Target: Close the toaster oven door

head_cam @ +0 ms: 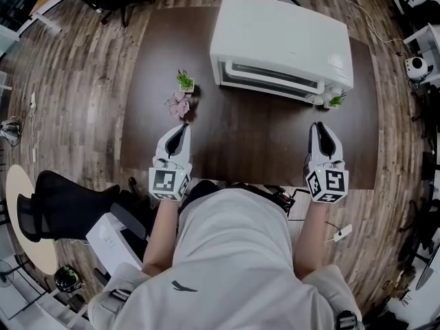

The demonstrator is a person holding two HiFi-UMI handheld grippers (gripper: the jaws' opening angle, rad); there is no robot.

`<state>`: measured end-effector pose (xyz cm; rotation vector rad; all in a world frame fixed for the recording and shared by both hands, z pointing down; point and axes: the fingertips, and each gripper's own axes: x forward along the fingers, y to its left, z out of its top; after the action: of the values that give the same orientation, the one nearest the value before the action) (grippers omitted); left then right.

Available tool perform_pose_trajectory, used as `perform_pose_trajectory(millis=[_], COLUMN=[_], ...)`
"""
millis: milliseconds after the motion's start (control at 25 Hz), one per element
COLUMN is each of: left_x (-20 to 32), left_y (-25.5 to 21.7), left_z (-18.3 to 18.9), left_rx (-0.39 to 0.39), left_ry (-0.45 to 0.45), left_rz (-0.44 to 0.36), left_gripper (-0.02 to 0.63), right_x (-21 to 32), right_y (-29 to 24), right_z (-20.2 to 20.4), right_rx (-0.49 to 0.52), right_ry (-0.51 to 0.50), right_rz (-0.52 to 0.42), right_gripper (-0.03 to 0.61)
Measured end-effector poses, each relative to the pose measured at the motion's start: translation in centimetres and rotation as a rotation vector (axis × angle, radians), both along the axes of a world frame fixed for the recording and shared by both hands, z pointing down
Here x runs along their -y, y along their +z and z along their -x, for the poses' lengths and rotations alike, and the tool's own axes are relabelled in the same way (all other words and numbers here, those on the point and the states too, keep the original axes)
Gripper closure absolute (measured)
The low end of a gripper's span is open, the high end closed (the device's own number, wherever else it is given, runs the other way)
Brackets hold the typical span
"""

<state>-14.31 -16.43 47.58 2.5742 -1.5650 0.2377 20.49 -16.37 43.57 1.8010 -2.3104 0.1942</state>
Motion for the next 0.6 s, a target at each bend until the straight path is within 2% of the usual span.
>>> perform_pose_trajectory(millis=[40,80,280,600], left_x=[0.0,0.1,0.2,0.2], left_y=[-0.1,-0.2,-0.4,-0.5], left_z=[-0.1,-0.2,-0.6,-1.0], left_rx=[0.001,0.003,0.009,0.009], left_ry=[0.004,0.007,0.025,0.040], left_rz=[-0.002,-0.005,-0.015,-0.017], left_gripper=[0.612,0.612,0.612,0.612], right_x=[-1.2,-2.2,-4.5,-4.1], right_y=[0.5,1.1,2.6,2.0], right_z=[0.3,0.7,1.5,1.5], right_rx=[0.002,0.007,0.045,0.026], right_ry=[0.006,0.007,0.013,0.020], right_rz=[-0.002,0.001,0.030,0.022], right_gripper=[0.566,0.578,0.580,0.580])
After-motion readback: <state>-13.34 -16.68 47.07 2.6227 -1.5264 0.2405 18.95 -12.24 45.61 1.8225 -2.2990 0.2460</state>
